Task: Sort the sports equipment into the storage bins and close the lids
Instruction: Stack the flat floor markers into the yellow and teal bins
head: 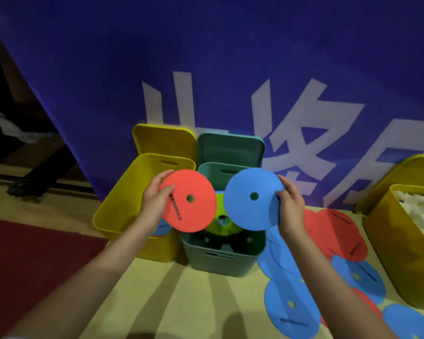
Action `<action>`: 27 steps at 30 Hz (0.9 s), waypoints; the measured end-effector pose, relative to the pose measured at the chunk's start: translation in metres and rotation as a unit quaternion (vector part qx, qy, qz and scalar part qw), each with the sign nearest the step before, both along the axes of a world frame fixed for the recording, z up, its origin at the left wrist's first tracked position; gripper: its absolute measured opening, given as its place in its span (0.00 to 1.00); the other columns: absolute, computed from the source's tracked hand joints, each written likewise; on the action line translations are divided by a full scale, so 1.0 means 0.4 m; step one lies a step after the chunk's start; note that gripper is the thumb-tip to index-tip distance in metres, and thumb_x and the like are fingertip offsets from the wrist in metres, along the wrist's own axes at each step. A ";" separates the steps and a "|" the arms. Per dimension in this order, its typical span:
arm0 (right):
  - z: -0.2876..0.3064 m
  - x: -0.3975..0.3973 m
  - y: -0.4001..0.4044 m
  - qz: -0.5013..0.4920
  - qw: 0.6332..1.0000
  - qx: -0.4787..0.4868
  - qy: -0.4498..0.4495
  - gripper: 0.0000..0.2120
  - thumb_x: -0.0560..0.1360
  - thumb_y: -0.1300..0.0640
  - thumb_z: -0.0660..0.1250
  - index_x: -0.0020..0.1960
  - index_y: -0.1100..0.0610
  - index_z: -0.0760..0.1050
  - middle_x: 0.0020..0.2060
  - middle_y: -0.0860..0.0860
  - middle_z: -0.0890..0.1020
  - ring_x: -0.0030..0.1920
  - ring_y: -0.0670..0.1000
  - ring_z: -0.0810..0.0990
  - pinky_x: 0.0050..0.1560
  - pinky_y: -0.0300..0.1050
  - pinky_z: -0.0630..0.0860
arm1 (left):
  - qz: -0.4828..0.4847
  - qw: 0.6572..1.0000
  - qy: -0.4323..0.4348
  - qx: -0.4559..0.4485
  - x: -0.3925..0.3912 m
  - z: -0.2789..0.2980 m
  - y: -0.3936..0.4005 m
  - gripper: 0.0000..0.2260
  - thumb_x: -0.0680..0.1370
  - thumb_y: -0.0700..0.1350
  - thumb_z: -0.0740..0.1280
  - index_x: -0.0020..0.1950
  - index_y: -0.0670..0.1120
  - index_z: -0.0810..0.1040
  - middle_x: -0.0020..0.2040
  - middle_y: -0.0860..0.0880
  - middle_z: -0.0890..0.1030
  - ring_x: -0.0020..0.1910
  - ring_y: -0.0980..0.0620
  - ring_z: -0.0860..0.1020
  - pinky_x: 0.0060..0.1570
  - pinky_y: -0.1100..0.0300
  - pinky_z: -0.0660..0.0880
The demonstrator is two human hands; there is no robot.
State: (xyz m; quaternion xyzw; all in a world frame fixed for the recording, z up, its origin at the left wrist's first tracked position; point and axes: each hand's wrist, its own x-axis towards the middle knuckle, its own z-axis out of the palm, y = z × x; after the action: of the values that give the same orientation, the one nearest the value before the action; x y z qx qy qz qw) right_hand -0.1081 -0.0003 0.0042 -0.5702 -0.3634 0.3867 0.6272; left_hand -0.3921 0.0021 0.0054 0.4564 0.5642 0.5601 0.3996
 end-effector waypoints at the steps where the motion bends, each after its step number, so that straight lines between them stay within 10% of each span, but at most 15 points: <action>1: -0.009 -0.048 0.014 0.003 1.000 -0.002 -0.003 0.18 0.75 0.68 0.57 0.58 0.53 0.76 0.53 0.49 0.79 0.51 0.50 0.75 0.46 0.41 0.72 | 0.004 1.000 0.005 0.001 -0.044 -0.003 0.021 0.15 0.76 0.39 0.64 0.59 0.55 0.75 0.54 0.50 0.78 0.51 0.50 0.76 0.50 0.55 0.72; 19: -0.126 -0.506 0.179 -0.043 0.995 -0.089 -0.002 0.18 0.77 0.69 0.57 0.63 0.57 0.74 0.60 0.53 0.77 0.61 0.54 0.74 0.63 0.54 0.72 | -0.092 0.946 0.199 -0.240 -0.294 -0.346 0.364 0.19 0.75 0.31 0.57 0.64 0.43 0.70 0.38 0.45 0.76 0.32 0.47 0.73 0.30 0.57 0.65; 22: -0.133 -0.509 0.185 -0.054 0.993 -0.105 0.003 0.18 0.77 0.68 0.56 0.63 0.57 0.73 0.61 0.54 0.76 0.60 0.55 0.74 0.60 0.52 0.72 | -0.109 0.911 0.285 -0.275 -0.320 -0.410 0.370 0.19 0.76 0.35 0.60 0.67 0.41 0.68 0.54 0.37 0.79 0.52 0.38 0.77 0.46 0.52 0.72; 25: -0.136 -0.517 0.185 -0.049 0.993 -0.105 -0.011 0.17 0.77 0.69 0.56 0.62 0.55 0.73 0.59 0.54 0.76 0.57 0.52 0.75 0.54 0.44 0.72 | -0.161 0.815 0.457 -0.318 -0.345 -0.438 0.376 0.23 0.80 0.50 0.59 0.72 0.43 0.64 0.73 0.38 0.62 0.73 0.40 0.59 0.69 0.54 0.58; 27: -0.130 -0.525 0.185 -0.034 0.994 -0.096 -0.039 0.17 0.77 0.69 0.55 0.62 0.56 0.72 0.58 0.52 0.77 0.56 0.49 0.74 0.48 0.34 0.72 | -0.181 0.828 0.444 -0.290 -0.333 -0.393 0.371 0.25 0.80 0.53 0.59 0.75 0.44 0.62 0.77 0.38 0.53 0.76 0.40 0.51 0.72 0.54 0.51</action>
State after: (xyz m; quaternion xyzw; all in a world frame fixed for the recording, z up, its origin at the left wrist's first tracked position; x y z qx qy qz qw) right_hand -0.3183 0.0737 -0.0479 -0.6544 -0.3295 0.3754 0.5677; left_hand -0.5254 0.1504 -0.1519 0.6132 0.7242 0.0256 0.3144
